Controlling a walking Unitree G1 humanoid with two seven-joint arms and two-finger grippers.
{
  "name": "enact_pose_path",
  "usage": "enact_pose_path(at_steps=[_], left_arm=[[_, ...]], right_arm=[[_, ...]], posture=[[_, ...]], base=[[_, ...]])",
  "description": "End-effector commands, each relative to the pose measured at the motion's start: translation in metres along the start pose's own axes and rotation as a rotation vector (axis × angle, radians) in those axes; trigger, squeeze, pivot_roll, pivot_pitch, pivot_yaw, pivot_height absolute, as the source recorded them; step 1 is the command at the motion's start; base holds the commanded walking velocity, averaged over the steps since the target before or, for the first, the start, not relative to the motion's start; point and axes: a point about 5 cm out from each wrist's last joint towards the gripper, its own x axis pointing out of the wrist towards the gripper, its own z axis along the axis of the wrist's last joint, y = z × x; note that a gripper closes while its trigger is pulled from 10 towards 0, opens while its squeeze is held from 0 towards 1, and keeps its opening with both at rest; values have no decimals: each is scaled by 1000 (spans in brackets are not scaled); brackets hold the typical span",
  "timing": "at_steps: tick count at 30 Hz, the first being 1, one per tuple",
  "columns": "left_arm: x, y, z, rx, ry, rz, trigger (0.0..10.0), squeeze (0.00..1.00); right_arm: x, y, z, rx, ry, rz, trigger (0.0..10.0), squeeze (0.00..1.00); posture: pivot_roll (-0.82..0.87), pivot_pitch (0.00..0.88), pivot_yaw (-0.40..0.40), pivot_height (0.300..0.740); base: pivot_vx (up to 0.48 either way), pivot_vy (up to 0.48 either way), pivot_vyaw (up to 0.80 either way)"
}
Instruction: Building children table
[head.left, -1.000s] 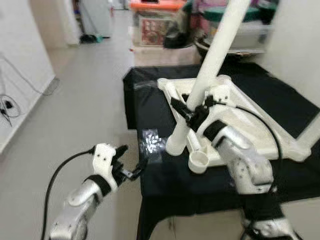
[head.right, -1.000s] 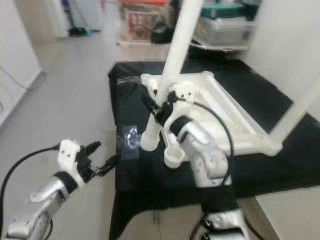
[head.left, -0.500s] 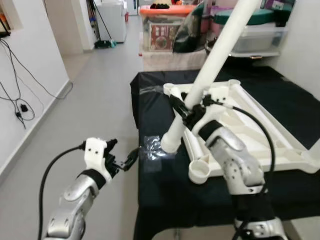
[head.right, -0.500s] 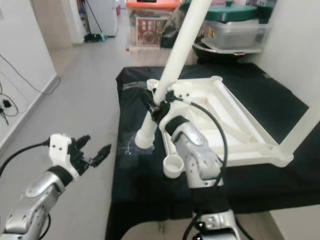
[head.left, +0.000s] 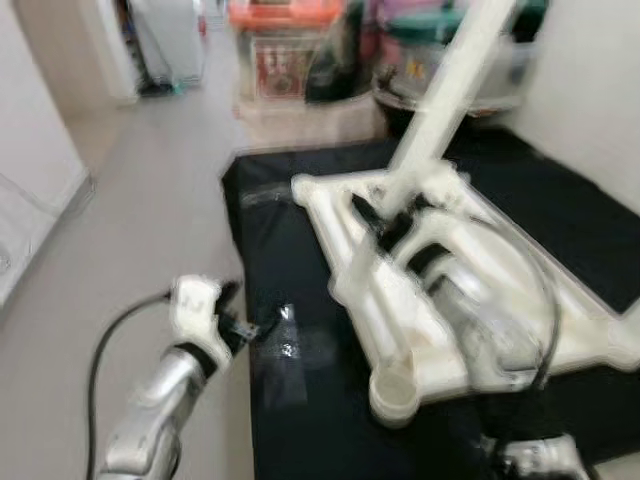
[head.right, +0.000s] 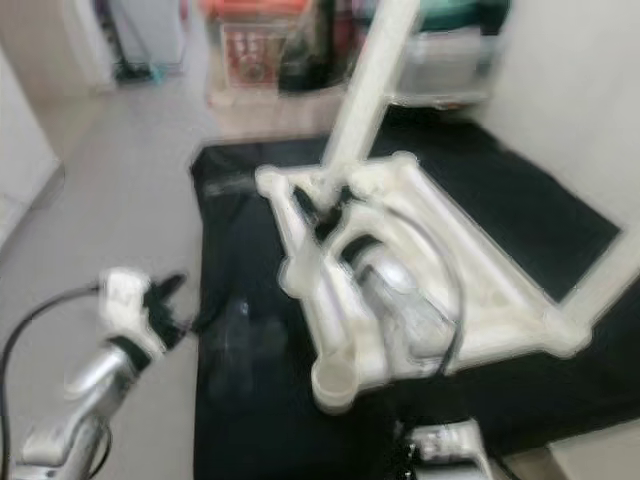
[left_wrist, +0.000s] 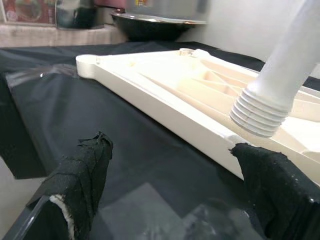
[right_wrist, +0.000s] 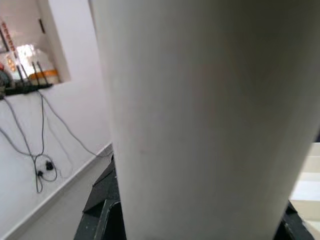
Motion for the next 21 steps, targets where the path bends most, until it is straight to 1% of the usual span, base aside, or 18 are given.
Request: enact_pose_path(at_steps=[1,4,7,9,14,18,19,20,21], left_arm=[[-4,2,-4,11,21,1,10000,0],[-4,1,-4,7,19,-3,10000,0],[-3,-1,-4,6,15,-7,10000,0],[-3,-1,-4,-11,6,7,10000,0],[-3,-1,-6,-14,13,9,10000,0],[-8,-2,-12,-11,42,12,10000,0],[-9,-1,-13,-9,46,13,10000,0],[-9,-1,-13,-9,46,13,10000,0],[-10,-1,-13,-6,52,18,10000,0]], right_arm=[[4,12,2,5,-19,56,0,0],[4,13,2,5,-20,58,0,0],[3,14,2,5,-21,65,0,0],[3,15,3,3,-17,84,0,0],[1,19,4,-9,-5,145,0,0],[-8,29,5,-64,55,372,0,0],[-11,30,5,-77,68,414,0,0],[-11,30,5,-77,68,414,0,0],[-15,30,5,-93,85,458,0,0]], posture=[[2,0,-50,740],[2,0,-50,740],[1,0,-49,740],[-3,0,-48,740],[-4,0,-49,740],[-1,0,-55,740],[-1,0,-55,740],[-1,0,-55,740],[0,0,-57,740]], base=[[0,0,0],[0,0,0],[0,-480,0],[0,0,0],[0,0,0],[0,0,0],[0,0,0],[0,0,0],[0,0,0]])
